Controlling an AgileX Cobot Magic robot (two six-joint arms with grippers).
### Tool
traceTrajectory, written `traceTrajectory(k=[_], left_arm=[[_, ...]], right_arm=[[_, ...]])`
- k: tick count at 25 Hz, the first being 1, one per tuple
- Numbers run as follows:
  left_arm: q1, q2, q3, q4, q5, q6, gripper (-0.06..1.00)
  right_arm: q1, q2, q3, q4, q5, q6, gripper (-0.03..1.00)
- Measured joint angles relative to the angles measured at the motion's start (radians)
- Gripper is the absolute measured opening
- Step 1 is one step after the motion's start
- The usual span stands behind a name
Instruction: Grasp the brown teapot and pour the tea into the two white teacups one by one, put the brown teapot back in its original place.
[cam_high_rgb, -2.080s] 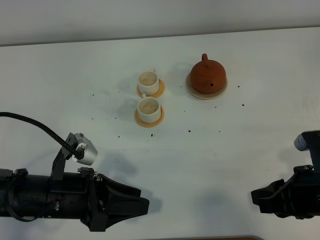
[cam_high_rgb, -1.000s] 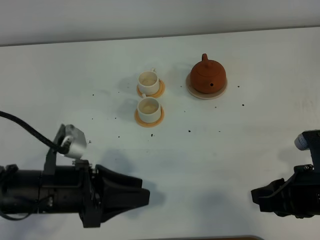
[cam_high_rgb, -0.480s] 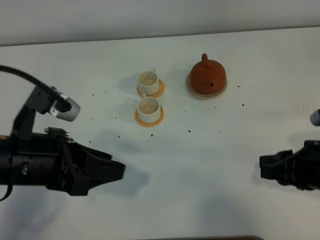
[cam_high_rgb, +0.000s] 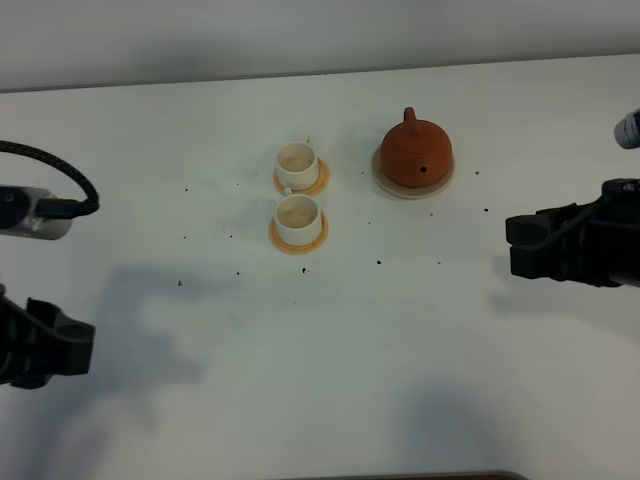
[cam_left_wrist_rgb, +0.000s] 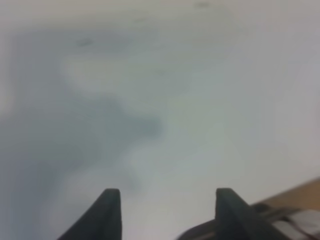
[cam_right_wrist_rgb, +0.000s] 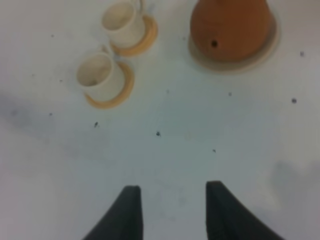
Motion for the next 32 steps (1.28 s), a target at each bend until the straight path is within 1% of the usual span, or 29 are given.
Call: traceTrajectory(k=[2,4,5,8,9,11,13,16,19,24,32], left_arm=[[0.0,-0.034,0.0,0.093,0.04,-0.074,0.43],[0.0,-0.068,0.0,0.161,0.086,-0.138,0.43],[0.0,-0.086,0.0,0.193,0.106,-0.167,0.43],[0.0,-0.135,0.0,0.265,0.187,-0.227,0.43],[0.0,-0.151,0.0,0.287,0.21,-0.245,0.43],[0.0,-0.181,0.0,0.323,0.258,-0.282,0.43],[0.0,-0.213,0.0,0.344,0.287,-0.299,0.43],[0.0,-0.264,0.012,0.348,0.302,-0.317,0.43],[0.0,-0.315,0.066,0.349,0.309,-0.338,0.43],[0.0,-0.393,0.145,0.348,0.305,-0.354,0.43],[0.0,-0.519,0.167,0.345,0.26,-0.355,0.43]], right_arm=[[0.0,0.0,-0.045,-0.131,0.056,0.096,0.28],[0.0,0.001,-0.105,-0.282,0.131,0.235,0.28],[0.0,0.001,-0.132,-0.371,0.178,0.299,0.28],[0.0,0.001,-0.219,-0.597,0.322,0.524,0.28],[0.0,0.001,-0.247,-0.654,0.374,0.569,0.28],[0.0,0.001,-0.291,-0.724,0.462,0.63,0.28],[0.0,0.001,-0.313,-0.753,0.534,0.65,0.28],[0.0,0.001,-0.319,-0.765,0.605,0.659,0.28],[0.0,-0.001,-0.32,-0.789,0.65,0.667,0.28],[0.0,-0.033,-0.32,-0.802,0.659,0.688,0.28],[0.0,-0.122,-0.32,-0.809,0.659,0.688,0.28]])
